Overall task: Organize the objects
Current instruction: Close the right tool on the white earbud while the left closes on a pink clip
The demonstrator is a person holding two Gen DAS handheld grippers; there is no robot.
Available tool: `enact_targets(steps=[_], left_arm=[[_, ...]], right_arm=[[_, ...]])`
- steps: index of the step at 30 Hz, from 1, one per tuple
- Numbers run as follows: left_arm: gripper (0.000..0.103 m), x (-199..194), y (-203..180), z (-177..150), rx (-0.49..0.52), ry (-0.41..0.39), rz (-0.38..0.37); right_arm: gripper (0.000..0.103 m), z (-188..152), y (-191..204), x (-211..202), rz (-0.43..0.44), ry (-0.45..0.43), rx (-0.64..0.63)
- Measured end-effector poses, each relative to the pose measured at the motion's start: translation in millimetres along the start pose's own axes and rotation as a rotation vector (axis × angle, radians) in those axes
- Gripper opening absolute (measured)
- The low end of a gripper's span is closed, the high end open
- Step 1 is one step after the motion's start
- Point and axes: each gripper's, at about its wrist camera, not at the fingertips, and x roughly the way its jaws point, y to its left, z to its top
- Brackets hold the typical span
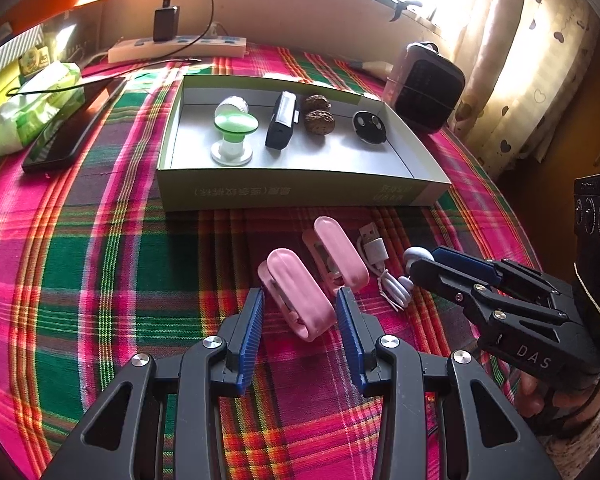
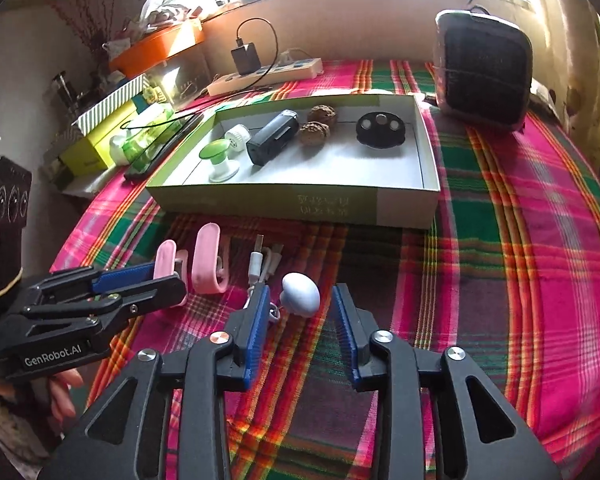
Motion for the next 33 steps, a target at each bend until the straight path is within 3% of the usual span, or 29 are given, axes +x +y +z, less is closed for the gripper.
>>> enact_targets(steps=[13, 17, 33], left_arm=[[0.036, 1, -2, 1, 0.005, 0.003, -0.001], [0.036, 2, -4, 1, 0.017, 0.002, 0.008], [0.036, -1, 7, 3, 0.023, 0.003, 0.100]], right_arm=[[0.038, 6, 10, 13, -0.082, 0.012, -0.049], [0.023, 5, 15, 11, -0.116, 0.002, -0.097], [0.023, 0, 5, 4, -0.128, -0.012, -0.075]])
